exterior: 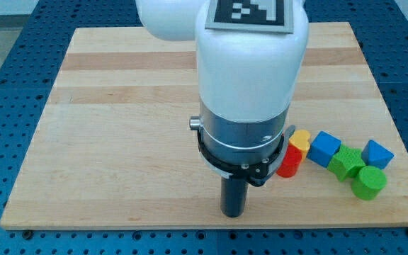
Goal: Slightly push the green circle towards the top side
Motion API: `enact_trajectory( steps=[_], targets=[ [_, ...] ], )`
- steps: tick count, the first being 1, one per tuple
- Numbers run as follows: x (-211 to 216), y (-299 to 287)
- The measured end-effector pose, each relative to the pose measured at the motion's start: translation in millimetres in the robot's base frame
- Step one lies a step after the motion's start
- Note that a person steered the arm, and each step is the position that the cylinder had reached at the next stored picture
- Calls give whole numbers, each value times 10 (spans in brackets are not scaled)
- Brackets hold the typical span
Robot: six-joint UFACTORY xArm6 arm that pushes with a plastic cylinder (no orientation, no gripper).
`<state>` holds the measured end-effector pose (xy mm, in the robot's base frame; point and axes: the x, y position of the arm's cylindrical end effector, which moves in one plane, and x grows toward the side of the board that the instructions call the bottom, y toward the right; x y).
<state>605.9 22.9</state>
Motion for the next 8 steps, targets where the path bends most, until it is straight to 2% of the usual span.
enact_trajectory(
  steps=[1,2,5,7,8],
  targets=[
    [0,0],
    [57,906],
    [48,1889],
    [42,2020],
    [-276,2265]
  ],
)
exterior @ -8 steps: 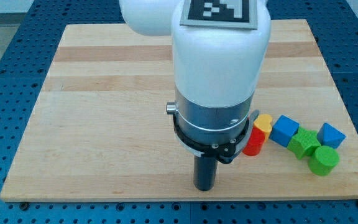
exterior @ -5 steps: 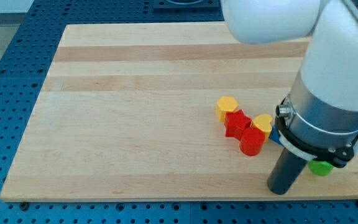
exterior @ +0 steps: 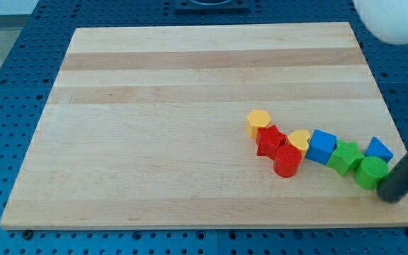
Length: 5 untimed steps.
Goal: Slightly push the green circle towards the top side
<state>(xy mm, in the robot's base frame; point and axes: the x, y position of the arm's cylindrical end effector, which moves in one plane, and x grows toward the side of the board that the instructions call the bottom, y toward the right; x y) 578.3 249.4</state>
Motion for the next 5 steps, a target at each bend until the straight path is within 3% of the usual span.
enact_trajectory(
  steps=[2,4,5],
  targets=[
    [-222,-60],
    [-115,-31],
    [-36,534]
  ],
)
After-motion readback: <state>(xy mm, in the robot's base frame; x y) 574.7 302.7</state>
